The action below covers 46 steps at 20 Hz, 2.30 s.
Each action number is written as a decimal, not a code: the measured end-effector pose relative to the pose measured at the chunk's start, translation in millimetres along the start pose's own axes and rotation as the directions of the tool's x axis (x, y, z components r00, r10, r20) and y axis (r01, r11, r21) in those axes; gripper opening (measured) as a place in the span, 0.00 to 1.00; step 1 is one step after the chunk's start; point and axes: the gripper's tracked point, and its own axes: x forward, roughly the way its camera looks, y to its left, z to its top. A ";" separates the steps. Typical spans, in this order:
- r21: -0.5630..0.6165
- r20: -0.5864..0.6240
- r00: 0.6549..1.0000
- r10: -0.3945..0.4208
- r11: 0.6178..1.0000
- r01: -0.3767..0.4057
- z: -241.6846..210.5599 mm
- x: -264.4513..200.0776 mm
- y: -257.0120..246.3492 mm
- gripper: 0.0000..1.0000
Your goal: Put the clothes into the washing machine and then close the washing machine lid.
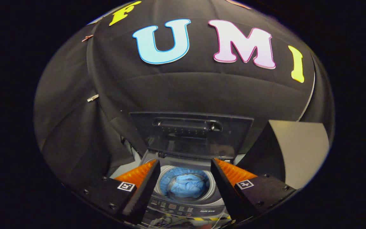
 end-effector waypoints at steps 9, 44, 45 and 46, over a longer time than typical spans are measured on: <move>0.059 0.185 0.982 0.031 0.997 -0.043 82.7 0.0 -2.5 0.99; 0.085 0.112 0.993 -0.032 0.996 0.022 63.5 101.8 -40.6 1.00; 0.087 0.115 0.993 -0.029 0.996 0.019 61.1 97.9 -39.8 1.00; 0.085 0.118 0.993 -0.027 0.996 0.017 58.0 94.8 -38.6 1.00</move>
